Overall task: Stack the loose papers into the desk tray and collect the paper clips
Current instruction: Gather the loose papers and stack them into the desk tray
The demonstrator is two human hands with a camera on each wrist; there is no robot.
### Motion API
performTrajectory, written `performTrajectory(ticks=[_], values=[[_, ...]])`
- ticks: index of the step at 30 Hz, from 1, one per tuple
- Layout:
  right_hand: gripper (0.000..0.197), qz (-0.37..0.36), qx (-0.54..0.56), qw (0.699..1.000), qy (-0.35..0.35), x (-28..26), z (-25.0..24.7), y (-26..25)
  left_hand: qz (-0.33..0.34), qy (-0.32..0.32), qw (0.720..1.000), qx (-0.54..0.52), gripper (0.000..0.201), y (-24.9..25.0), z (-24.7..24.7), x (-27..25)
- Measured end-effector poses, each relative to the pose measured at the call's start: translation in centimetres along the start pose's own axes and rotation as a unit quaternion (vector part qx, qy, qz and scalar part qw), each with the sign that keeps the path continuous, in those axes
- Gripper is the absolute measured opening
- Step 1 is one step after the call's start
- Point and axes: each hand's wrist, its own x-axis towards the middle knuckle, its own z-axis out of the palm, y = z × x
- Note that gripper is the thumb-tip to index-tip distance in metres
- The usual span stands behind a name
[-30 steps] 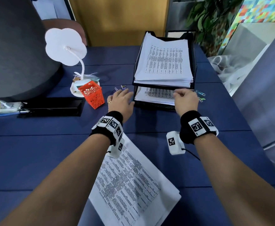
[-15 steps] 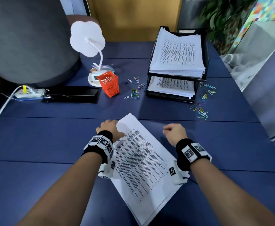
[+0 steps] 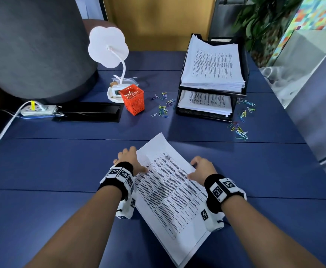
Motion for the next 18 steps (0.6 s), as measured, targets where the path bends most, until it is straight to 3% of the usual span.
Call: performTrajectory(ticks=[5, 7, 12, 15, 18], values=[[0.066, 0.013, 0.057, 0.998, -0.009, 0.1, -0.7, 0.3, 0.086, 0.035, 0.989, -0.118, 0.021, 0.2, 0.2, -0.1], [0.061, 0.009, 0.081, 0.997, -0.008, 0.1, -1.0, 0.4, 0.102, 0.038, 0.980, -0.165, 0.026, 0.6, -0.1, -0.2], [0.018, -0.004, 0.108, 0.994, 0.005, -0.1, -0.8, 0.5, 0.129, 0.058, 0.954, -0.264, 0.028, 1.6, -1.0, -0.5], [0.012, 0.001, 0.198, 0.980, 0.033, 0.2, -0.7, 0.7, 0.132, 0.139, 0.954, -0.229, 0.021, 1.6, -1.6, -0.3], [0.010, -0.003, 0.296, 0.954, 0.055, 0.2, -1.5, 0.6, 0.066, 0.224, 0.949, -0.211, 0.075, 1.0, -1.6, 0.2]])
